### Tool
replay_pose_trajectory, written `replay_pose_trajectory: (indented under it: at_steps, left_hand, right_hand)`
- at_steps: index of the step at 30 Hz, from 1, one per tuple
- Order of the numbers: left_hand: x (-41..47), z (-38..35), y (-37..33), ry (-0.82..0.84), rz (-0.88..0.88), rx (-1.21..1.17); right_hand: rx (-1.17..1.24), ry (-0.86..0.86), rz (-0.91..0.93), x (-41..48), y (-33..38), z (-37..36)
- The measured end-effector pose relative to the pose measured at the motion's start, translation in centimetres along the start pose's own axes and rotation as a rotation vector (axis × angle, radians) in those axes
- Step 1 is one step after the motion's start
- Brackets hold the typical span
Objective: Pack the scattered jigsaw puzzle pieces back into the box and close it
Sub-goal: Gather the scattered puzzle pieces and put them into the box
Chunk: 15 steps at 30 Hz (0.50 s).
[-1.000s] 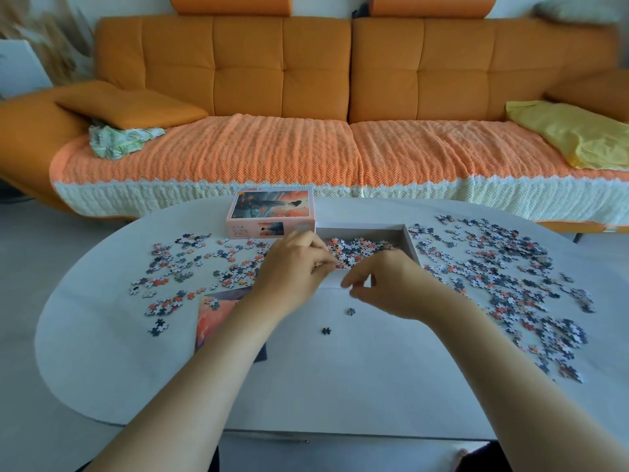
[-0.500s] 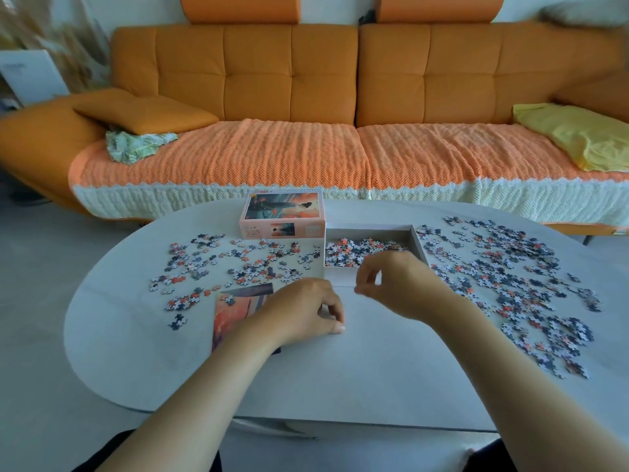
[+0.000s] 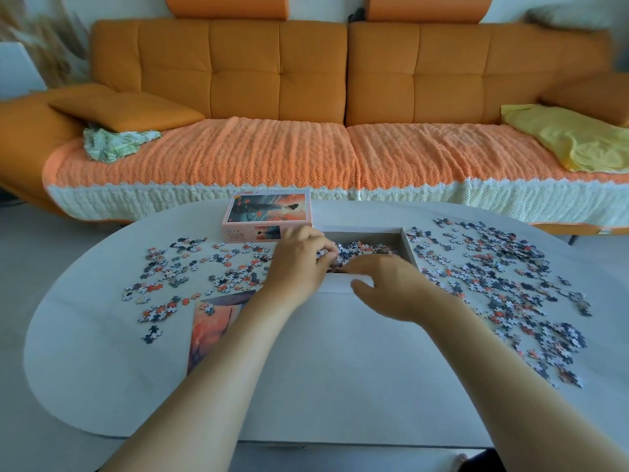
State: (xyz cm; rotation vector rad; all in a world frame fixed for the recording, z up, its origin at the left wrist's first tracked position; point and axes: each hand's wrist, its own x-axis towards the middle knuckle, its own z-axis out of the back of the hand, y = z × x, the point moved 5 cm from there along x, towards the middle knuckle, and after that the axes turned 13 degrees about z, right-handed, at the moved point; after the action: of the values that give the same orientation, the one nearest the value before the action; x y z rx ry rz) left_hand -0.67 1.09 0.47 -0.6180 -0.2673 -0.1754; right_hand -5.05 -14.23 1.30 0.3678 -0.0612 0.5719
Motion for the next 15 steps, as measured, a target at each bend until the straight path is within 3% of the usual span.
replay_pose_trajectory:
  at_steps: [3, 5, 8, 11, 15]
  left_hand:
    - [0.0, -1.2, 0.8, 0.129, 0.070, -0.052]
    - [-0.1, -1.0, 1.0, 0.100, 0.035, -0.024]
    - [-0.5, 0.0, 0.0, 0.019, -0.171, 0.101]
    - [-1.1, -0.5, -1.5, 0.160, -0.283, 0.210]
    - [-1.5, -1.3, -1.6, 0.206, -0.299, 0.373]
  right_hand:
    - [-0.117, 0.137, -0.021, 0.5, -0.3, -0.5]
    - [-0.177, 0.179, -0.046, 0.8, -0.8, -0.5]
    - [-0.173, 0.061, -0.011, 1.0, -0.9, 0.3]
    - [-0.115, -0.025, 0.021, 0.6, -0.6, 0.9]
    - [-0.146, 0.163, -0.030, 0.3, -1.2, -0.4]
